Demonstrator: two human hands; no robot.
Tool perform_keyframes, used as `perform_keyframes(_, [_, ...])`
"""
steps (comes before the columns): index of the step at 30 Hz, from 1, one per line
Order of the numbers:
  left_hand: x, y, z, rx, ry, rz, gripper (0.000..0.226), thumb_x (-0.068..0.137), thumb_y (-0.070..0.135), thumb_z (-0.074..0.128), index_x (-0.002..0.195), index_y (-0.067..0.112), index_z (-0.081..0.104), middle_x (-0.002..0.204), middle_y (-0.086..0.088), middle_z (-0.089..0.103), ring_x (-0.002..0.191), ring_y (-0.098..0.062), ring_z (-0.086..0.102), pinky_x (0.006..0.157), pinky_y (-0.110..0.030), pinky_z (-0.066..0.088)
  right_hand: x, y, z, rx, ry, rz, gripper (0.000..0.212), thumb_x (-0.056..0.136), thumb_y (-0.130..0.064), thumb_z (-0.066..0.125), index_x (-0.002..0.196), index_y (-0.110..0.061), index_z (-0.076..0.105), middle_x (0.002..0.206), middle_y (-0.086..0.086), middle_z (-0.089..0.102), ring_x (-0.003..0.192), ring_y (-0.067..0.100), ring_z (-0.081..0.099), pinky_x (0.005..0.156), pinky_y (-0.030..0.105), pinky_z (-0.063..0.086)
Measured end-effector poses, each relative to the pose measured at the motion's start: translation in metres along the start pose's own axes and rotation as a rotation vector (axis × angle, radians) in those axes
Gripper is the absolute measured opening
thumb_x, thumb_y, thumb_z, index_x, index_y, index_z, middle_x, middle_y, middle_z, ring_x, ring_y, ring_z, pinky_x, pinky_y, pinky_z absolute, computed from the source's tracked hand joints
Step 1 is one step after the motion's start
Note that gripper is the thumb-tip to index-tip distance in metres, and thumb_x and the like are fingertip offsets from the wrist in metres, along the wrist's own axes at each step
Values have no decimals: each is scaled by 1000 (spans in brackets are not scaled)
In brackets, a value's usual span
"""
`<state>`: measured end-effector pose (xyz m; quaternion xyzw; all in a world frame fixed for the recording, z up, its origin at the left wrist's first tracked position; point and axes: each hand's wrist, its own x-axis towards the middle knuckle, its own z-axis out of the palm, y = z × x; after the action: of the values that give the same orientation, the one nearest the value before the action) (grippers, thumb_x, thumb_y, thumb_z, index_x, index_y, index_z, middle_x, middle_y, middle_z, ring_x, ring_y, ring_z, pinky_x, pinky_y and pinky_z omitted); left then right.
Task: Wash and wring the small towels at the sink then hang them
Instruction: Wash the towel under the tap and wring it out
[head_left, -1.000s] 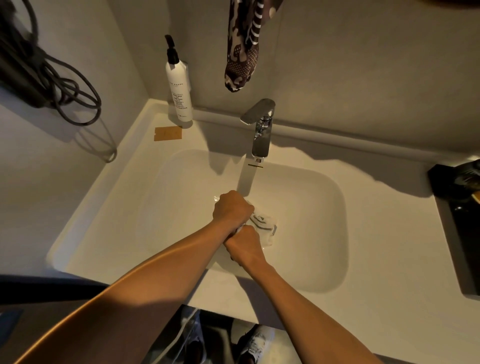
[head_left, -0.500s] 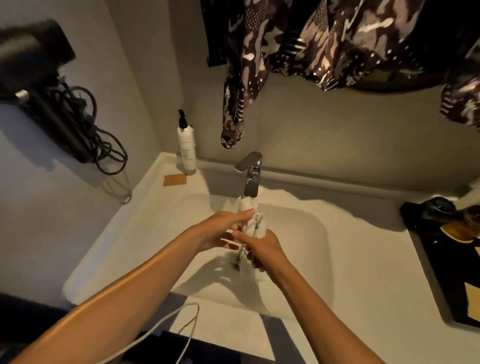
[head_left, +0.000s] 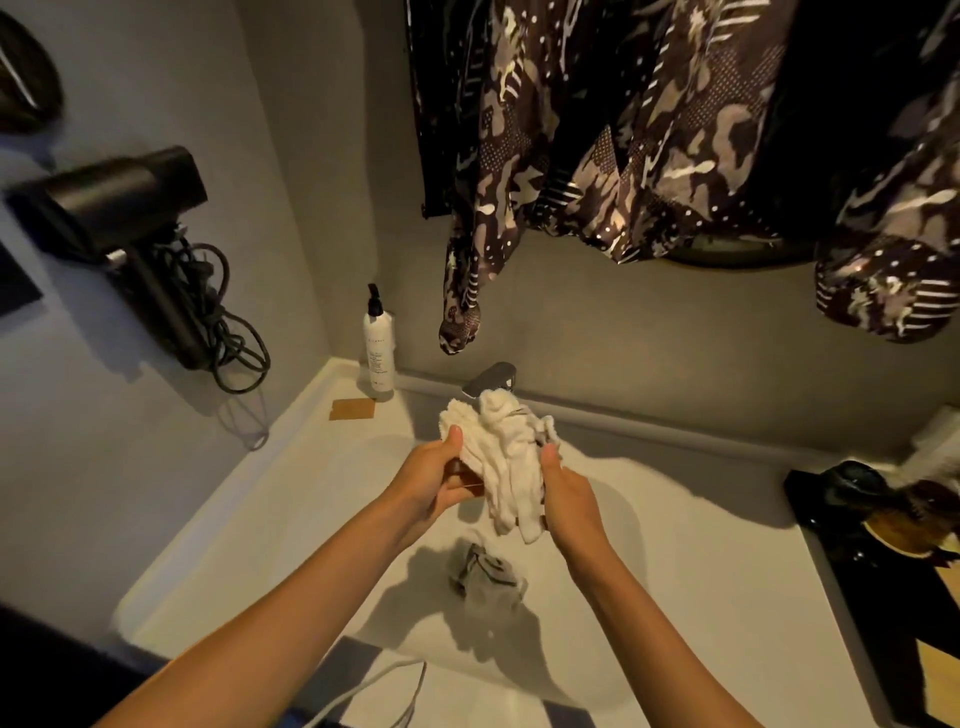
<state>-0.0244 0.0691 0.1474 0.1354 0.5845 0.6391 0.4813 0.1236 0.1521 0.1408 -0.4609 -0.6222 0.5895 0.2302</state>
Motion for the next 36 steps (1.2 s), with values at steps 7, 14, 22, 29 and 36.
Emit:
perform_keyframes(7, [-16,31,8,89,223,293,35,104,38,39,122,17,61,109,-8,73,97,-18,72,76,-34,62,4,-2,-20,514,0,93,43,102,-43,44,109,-9,69,85,11,80,79,28,77,61,38,62])
perform_keyframes(14, [-29,97,43,680,190,618,47,99,58,32,119,29,62,95,12,65,88,-9,60,69,-24,46,4,-8,-20,232,31,104,16,92,-10,56,108,-14,59,120,14,62,103,28,64,87,46,58])
perform_keyframes(22, [-39,144,63,1058,1,730,34,93,51,56,94,24,77,84,8,75,78,-10,66,74,-30,51,6,-75,-14,-133,-306,-543,21,87,-23,72,97,-6,67,90,11,74,82,12,68,77,41,58])
perform_keyframes(29, [-53,184,33,1178,80,566,47,62,76,69,88,37,72,78,24,66,71,4,59,61,-21,43,9,-85,-36,-107,-128,-694,36,102,-20,49,67,-20,43,62,-11,39,58,3,34,55,21,33])
perform_keyframes(36, [-61,189,31,43,-222,295,56,81,-5,68,134,14,58,83,-13,74,81,-25,69,90,-42,57,-1,-116,-56,-184,-244,-653,30,87,-48,65,73,-27,48,64,-17,53,59,-1,46,56,12,40])
